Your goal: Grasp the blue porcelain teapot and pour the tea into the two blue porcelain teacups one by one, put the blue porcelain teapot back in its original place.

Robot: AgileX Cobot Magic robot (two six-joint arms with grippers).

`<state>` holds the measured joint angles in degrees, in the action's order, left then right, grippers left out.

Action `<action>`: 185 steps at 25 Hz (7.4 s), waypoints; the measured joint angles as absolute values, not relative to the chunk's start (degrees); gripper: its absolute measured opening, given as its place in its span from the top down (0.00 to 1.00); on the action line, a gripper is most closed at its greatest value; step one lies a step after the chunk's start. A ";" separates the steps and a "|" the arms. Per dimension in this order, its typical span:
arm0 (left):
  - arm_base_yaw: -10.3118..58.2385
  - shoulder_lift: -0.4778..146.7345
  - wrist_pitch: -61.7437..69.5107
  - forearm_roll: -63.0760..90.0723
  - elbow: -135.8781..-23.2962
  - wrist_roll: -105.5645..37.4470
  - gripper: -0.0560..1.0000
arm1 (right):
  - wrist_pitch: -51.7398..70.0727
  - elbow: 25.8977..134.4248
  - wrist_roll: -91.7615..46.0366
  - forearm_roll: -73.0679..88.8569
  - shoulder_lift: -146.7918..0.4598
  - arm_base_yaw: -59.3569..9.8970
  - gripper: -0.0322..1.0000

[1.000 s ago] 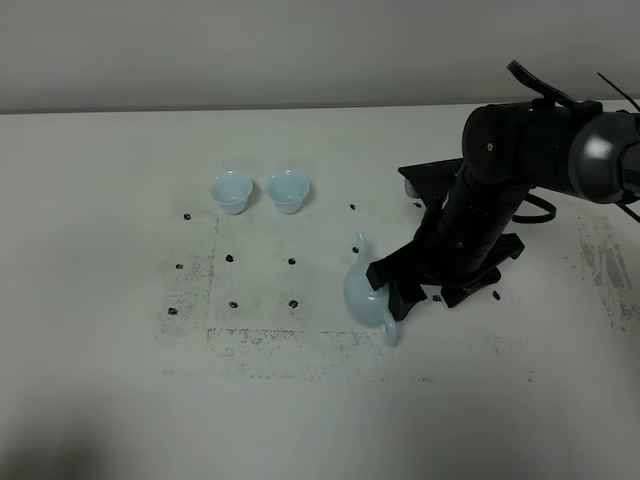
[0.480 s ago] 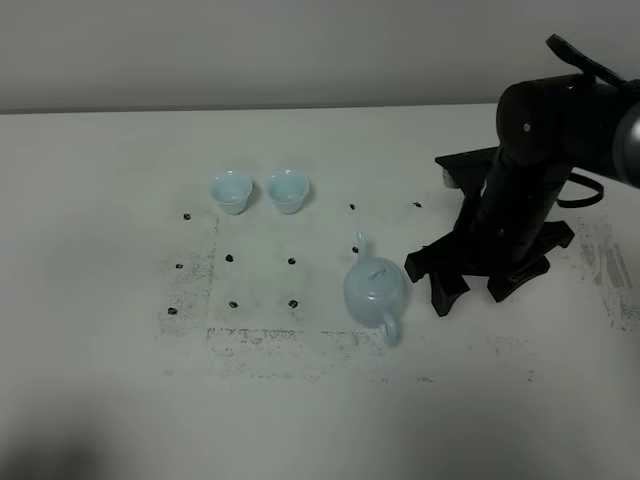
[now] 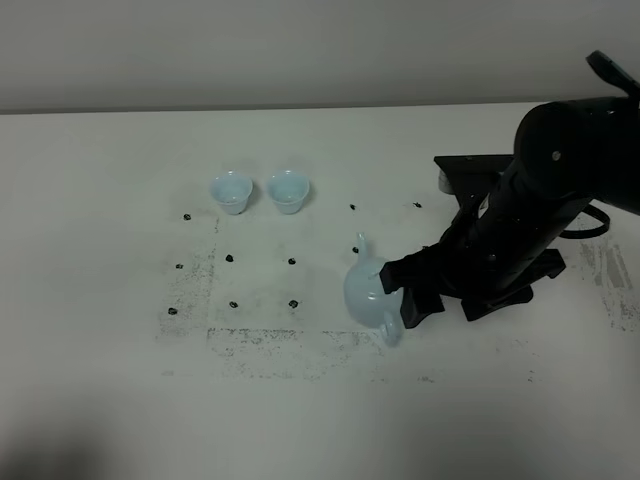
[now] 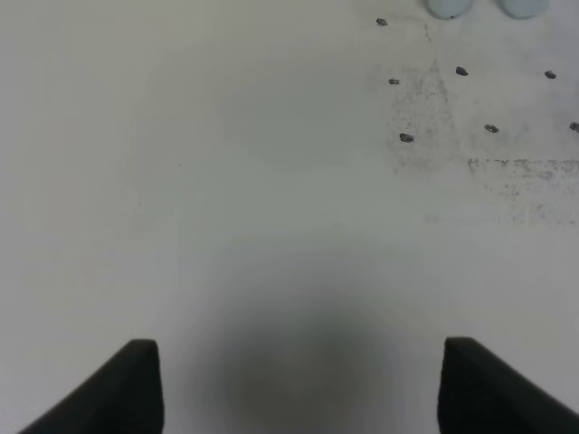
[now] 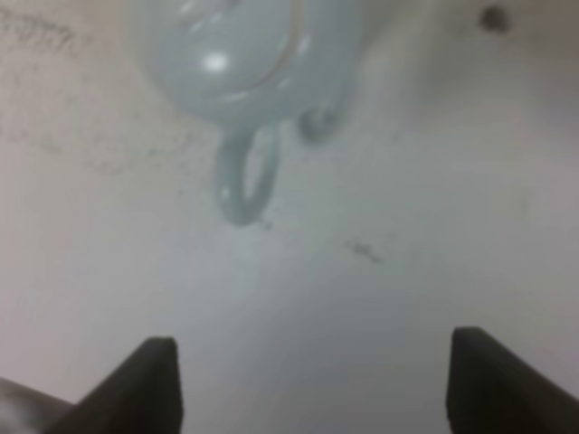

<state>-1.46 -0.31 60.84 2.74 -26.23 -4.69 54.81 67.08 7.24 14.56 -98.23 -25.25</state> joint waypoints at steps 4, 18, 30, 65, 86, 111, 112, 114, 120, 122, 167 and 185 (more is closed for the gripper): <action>-1.46 -0.31 60.84 2.74 -26.23 -4.69 0.37 | 53.63 67.08 9.15 14.56 -100.83 -27.19 0.40; -1.46 -0.31 60.84 2.74 -26.23 -4.69 0.37 | 49.12 67.08 12.24 11.38 -105.55 -29.74 0.40; -1.46 -0.31 60.84 2.74 -26.23 -4.69 0.37 | 46.03 67.08 13.35 8.00 -107.26 -29.74 0.40; -1.46 -0.31 60.84 2.74 -26.23 -4.69 0.37 | 56.65 67.08 3.31 3.99 -100.55 -28.65 0.40; -1.46 -0.31 60.84 2.74 -26.23 -4.69 0.37 | 53.04 70.26 -7.38 9.74 -106.88 -27.10 0.40; -1.46 -0.31 60.84 2.74 -26.23 -4.69 0.37 | 45.60 70.62 -5.06 7.64 -110.74 -27.10 0.40; -1.46 -0.31 60.84 2.74 -26.23 -4.69 0.37 | 45.22 70.62 -5.06 7.64 -110.74 -27.10 0.40; -1.46 -0.31 60.84 2.74 -26.23 -4.69 0.37 | 44.91 70.62 -5.06 7.64 -110.74 -27.10 0.40; -1.46 -0.31 60.84 2.74 -26.23 -4.69 0.37 | 44.72 70.62 -5.06 7.27 -111.61 -27.10 0.40; -1.46 -0.31 60.84 2.74 -26.23 -4.69 0.37 | 44.45 70.62 -5.06 7.27 -111.67 -27.10 0.40; -1.46 -0.31 60.84 2.74 -26.23 -4.69 0.37 | 44.08 70.62 -5.06 8.10 -111.72 -27.10 0.40; -1.46 -0.31 60.84 2.74 -26.23 -4.69 0.37 | 43.83 70.62 -5.06 8.15 -113.02 -27.10 0.40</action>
<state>-1.46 -0.31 60.84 2.74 -26.23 -4.69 43.83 70.62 -5.06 8.15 -113.02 -27.10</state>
